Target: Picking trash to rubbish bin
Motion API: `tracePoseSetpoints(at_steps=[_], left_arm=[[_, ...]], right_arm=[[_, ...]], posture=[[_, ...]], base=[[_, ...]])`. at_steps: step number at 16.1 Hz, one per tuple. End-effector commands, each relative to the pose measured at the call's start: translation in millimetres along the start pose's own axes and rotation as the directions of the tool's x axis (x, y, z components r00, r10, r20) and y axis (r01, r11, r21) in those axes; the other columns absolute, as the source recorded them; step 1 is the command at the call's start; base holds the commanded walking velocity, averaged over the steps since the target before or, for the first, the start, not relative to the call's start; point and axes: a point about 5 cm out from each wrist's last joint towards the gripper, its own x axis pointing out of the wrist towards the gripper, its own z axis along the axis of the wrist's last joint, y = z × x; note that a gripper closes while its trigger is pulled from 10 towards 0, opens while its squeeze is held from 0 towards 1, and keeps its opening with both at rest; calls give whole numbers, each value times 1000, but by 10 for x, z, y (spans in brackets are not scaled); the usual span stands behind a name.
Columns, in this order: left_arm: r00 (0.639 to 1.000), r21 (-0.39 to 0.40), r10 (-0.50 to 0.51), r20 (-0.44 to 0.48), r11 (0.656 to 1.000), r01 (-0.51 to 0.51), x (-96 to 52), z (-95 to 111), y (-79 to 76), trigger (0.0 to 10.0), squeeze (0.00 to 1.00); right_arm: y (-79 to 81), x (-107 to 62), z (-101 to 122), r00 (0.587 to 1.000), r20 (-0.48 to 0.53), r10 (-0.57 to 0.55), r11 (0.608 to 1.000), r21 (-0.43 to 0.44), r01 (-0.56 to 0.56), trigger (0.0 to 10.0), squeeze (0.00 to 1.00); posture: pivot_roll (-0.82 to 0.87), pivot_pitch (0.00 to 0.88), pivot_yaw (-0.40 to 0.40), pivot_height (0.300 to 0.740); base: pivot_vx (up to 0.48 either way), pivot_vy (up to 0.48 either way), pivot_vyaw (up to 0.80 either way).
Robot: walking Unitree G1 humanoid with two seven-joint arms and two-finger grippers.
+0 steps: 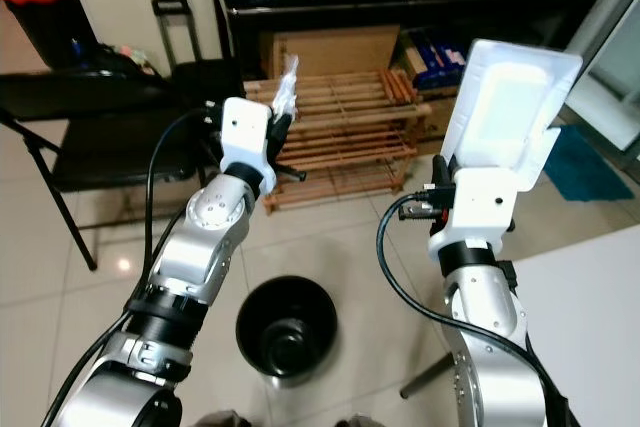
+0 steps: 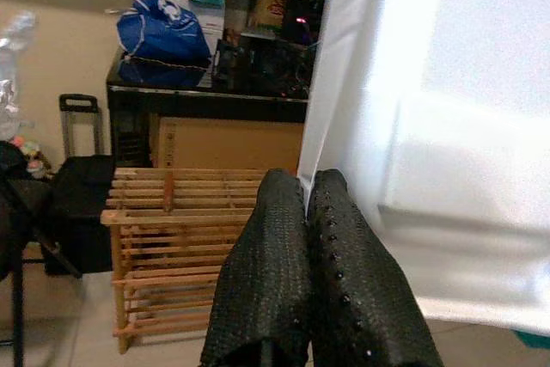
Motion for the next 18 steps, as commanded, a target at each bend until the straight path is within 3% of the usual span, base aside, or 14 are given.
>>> tracePoseSetpoints(at_steps=[1,8,18], left_arm=[[999,14,34,3,999,-34,-2,13,80,10000,0],[998,8,59,-13,998,-59,-4,-11,113,10000,0],[999,-45,49,-16,998,-50,22,-6,110,10000,0]], right_arm=[[39,2,24,1000,17,23,1000,-1,-23,10000,0],[69,35,13,999,19,37,999,0,-37,10000,0],[39,50,29,1000,30,-2,999,39,1,10000,0]], posture=[[173,78,-73,740],[188,78,-77,740],[184,74,-75,740]], base=[[0,0,800],[0,0,800],[0,0,0]])
